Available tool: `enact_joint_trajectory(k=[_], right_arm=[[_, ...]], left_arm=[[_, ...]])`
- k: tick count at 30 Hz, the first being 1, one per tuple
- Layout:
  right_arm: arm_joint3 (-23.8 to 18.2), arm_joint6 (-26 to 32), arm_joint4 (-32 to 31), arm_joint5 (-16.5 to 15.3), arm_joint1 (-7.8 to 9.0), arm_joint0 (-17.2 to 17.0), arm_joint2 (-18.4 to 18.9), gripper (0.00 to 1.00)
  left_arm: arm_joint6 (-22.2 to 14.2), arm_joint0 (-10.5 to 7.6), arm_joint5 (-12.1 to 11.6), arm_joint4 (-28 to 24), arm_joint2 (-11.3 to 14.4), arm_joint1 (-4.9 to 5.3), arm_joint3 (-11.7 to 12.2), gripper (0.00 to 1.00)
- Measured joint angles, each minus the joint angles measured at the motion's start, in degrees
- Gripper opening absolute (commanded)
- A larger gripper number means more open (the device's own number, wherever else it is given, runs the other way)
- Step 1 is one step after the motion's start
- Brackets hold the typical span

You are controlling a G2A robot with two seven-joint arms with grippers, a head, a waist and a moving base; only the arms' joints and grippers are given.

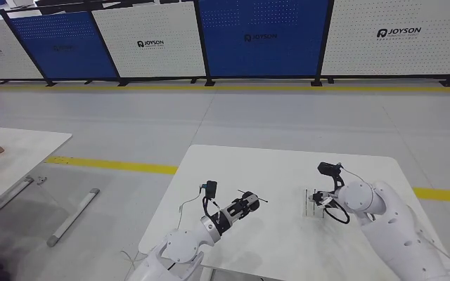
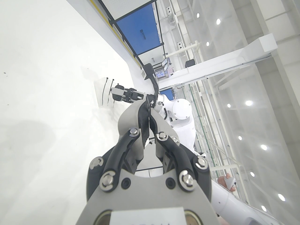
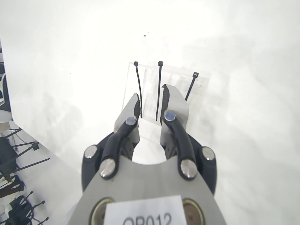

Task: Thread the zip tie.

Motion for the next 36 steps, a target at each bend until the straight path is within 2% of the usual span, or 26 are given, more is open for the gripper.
enact_joint_trajectory(k=[7, 8, 12, 16, 19, 21, 26, 30, 32, 36], right_arm=[[1.98, 0.24, -0.6, 1.31, -0.91, 1.55, -1.51, 0.16], [2.27, 0.37, -0.6, 1.4, -1.03, 1.76, -1.71, 0.19], [3.74, 0.76, -0.48, 1.57, -1.56, 2.73, -2.4, 0.2], [5.31, 1.11, -0.3, 1.74, -2.13, 3.71, -3.08, 0.16], [6.44, 1.11, -0.26, 1.87, -2.56, 4.41, -3.58, 0.2], [7.25, 1.25, -0.23, 1.96, -2.84, 4.86, -3.92, 0.17], [10.26, 1.77, 0.02, 1.6, -3.9, 6.38, -5.41, 0.21], [12.68, 1.61, 0.42, 1.18, -4.79, 7.61, -6.4, 0.14], [13.76, 1.47, 0.6, 0.94, -5.21, 8.15, -6.81, 0.0], [15.31, 1.27, 0.7, 0.62, -5.83, 8.79, -7.38, 0.0]], left_arm=[[0.0, 0.0, 0.0, 0.0, 0.0, 0.0, 0.0, 0.0], [0.0, 0.0, 0.0, 0.0, 0.0, 0.0, 0.0, 0.0], [0.0, 0.0, 0.0, 0.0, 0.0, 0.0, 0.0, 0.0], [0.0, 0.0, 0.0, 0.0, 0.0, 0.0, 0.0, 0.0], [0.0, 0.0, 0.0, 0.0, 0.0, 0.0, 0.0, 0.0], [0.0, 0.0, 0.0, 0.0, 0.0, 0.0, 0.0, 0.0], [0.0, 0.0, 0.0, 0.0, 0.0, 0.0, 0.0, 0.0], [0.0, 0.0, 0.0, 0.0, 0.0, 0.0, 0.0, 0.0], [0.0, 0.0, 0.0, 0.0, 0.0, 0.0, 0.0, 0.0], [0.0, 0.0, 0.0, 0.0, 0.0, 0.0, 0.0, 0.0]])
